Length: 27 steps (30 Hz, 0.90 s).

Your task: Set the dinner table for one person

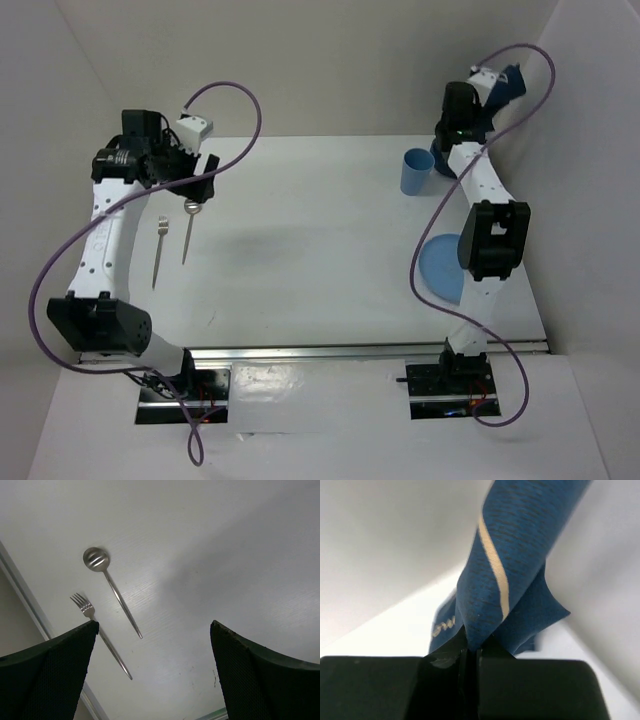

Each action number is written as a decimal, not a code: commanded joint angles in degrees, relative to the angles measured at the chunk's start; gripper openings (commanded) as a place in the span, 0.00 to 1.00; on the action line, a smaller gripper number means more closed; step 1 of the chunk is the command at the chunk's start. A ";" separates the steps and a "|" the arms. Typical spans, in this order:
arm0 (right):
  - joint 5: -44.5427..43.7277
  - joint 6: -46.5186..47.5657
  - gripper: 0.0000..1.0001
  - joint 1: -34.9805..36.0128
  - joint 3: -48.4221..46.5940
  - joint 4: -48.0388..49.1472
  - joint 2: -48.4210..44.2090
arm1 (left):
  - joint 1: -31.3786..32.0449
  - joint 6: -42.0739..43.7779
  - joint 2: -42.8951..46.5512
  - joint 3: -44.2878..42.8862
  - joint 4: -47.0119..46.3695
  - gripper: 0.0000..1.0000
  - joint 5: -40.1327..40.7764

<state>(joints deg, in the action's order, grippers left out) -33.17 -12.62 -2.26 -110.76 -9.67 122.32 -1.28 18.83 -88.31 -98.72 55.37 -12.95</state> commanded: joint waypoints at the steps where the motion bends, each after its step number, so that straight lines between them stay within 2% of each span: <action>1: -9.90 20.59 0.00 7.26 3.26 24.14 -15.23 | 0.05 -2.74 7.52 1.77 -2.55 0.99 -0.76; 3: -9.21 28.33 0.00 12.97 6.58 30.49 -19.29 | 0.05 -4.32 9.90 3.78 -3.08 0.99 -0.76; 6: -4.04 29.15 0.03 21.93 10.89 26.04 -27.99 | 0.05 -4.86 14.21 7.55 -3.08 0.99 -0.76; 9: -0.69 22.05 0.03 30.52 16.61 18.74 -36.26 | 0.05 -6.26 18.59 10.29 -3.08 0.99 -0.76; 10: 0.98 19.33 0.03 32.30 21.41 16.64 -38.10 | 0.05 -6.96 19.75 11.95 -3.08 0.99 -0.76; 12: 6.67 11.85 0.04 37.30 26.10 9.96 -42.33 | 0.05 -7.66 21.51 13.80 -3.69 0.99 -0.76; 15: 14.42 3.95 0.26 42.41 33.66 -0.67 -43.66 | 0.05 -7.67 22.75 13.81 -1.95 0.99 -0.15; 16: 21.84 1.49 0.38 42.43 37.33 -2.70 -43.66 | 0.05 -7.67 22.75 12.94 0.50 0.99 -0.15; 17: 25.92 -1.06 0.72 43.12 39.72 -3.85 -42.88 | 0.05 -7.67 22.75 12.94 1.65 0.99 -0.15; 18: 31.88 -5.70 0.84 43.13 42.01 -5.17 -42.17 | 0.05 -6.54 22.75 12.94 2.54 0.99 0.38; 19: 33.50 -7.49 0.95 43.65 45.86 -5.70 -41.30 | 0.05 -6.00 22.75 12.94 3.07 0.99 0.38; 20: 34.30 -9.07 1.00 43.66 47.29 -6.41 -40.24 | 0.05 -5.48 22.75 13.72 3.68 0.99 1.51; 23: 34.14 -13.65 1.00 43.66 50.28 -9.66 -38.39 | 0.05 -2.93 21.26 14.25 5.26 0.99 1.52; 27: 32.03 -18.12 1.00 42.61 54.33 -10.19 -45.13 | 2.40 0.94 15.12 9.35 13.23 0.99 -3.47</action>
<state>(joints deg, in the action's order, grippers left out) -2.13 -23.90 41.08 -55.79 -20.18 86.02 -0.82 16.14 -69.47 -85.73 62.26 -12.53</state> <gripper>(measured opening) 0.999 0.992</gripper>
